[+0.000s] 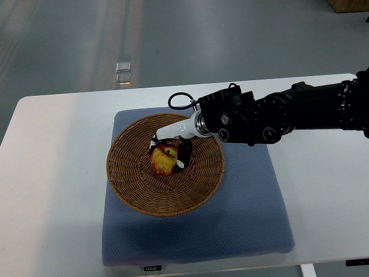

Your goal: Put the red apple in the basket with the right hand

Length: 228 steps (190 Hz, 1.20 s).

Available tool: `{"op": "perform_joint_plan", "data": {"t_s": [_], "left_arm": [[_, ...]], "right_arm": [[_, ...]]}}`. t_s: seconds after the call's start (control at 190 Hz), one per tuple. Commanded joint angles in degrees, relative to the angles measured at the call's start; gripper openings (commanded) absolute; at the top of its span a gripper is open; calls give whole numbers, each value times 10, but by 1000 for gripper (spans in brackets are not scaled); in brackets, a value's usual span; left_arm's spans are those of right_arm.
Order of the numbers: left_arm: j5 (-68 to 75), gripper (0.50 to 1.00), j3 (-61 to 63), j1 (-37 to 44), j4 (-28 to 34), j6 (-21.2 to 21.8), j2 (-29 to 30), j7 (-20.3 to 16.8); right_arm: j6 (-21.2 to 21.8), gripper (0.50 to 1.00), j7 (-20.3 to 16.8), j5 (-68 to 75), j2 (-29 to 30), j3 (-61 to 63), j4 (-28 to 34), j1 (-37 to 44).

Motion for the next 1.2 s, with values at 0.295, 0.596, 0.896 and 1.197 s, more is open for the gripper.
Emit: {"op": "perform_joint_plan", "data": {"t_s": [0.295,0.596,0.896,1.197], "left_arm": [[0,1000,0,0,1,0,0,0],[0,1000,0,0,1,0,0,0],[0,1000,0,1,1,0,0,0],[0,1000,0,0,-1,0,0,0]], "right_arm": [[64,924,0,11,0,39,0,59],[75,924,1,78,0,140,-59,64],[73,924,1,203,-127,495,-176,-211],[73,924,17,241,-51,822,-224,-437]]}}
